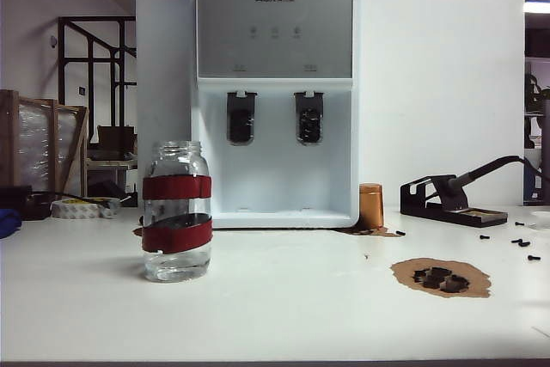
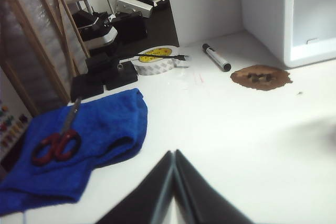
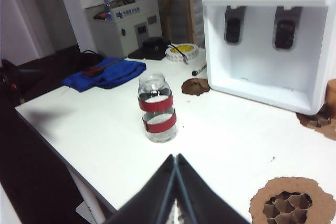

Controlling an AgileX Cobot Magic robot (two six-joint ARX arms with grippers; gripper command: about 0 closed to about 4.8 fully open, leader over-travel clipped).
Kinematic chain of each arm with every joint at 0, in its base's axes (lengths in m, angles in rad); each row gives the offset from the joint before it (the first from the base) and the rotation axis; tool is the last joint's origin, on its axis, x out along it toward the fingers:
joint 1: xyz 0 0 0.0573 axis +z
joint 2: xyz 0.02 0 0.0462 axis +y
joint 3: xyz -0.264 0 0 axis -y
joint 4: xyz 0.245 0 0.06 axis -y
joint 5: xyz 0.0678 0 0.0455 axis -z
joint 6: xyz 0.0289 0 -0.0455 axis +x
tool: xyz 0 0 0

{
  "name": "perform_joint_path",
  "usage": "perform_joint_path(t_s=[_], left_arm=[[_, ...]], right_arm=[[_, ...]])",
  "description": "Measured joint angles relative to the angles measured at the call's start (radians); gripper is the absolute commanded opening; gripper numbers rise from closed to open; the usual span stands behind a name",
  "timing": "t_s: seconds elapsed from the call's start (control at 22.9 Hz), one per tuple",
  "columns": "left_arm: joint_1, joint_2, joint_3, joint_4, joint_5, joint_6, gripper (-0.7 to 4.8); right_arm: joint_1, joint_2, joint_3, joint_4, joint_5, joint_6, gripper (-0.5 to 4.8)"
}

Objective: Pick up the water bottle with two loops of red belts, then reach the front water dispenser and gently press the gray-black baffle horizontally to get a little water.

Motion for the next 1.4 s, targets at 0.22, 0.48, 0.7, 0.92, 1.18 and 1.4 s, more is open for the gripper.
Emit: perform_joint_path(t_s=[0.22,0.48,0.7,0.92,1.18,1.4], left_arm=[[0.001,0.0,0.0,0.0,0.0,-0.129,-0.04],[0.001,0.0,0.0,0.0,0.0,-0.155,-0.04],[0.001,0.0,0.0,0.0,-0.002,-0.156,-0.04],[0.001,0.0,0.0,0.001,-0.002,-0.156,-0.04],[0.001,0.0,0.0,0.001,-0.002,-0.156,-0.04],[0.001,0.0,0.0,0.001,-0.002,-0.156,-0.04]], right_arm=[[0.0,0.0,-0.045,0.106,0.008,-0.027,-0.05],[0.0,-0.011,-0.106,0.206,0.008,-0.074,-0.05],[0.0,-0.021,-0.183,0.237,-0.005,-0.069,-0.05],[0.0,-0.022,-0.2,0.301,-0.011,-0.069,-0.05],[0.0,-0.022,-0.235,0.296,-0.013,-0.036,-0.05],[0.0,-0.022,-0.25,0.303,-0.011,-0.024,-0.05]])
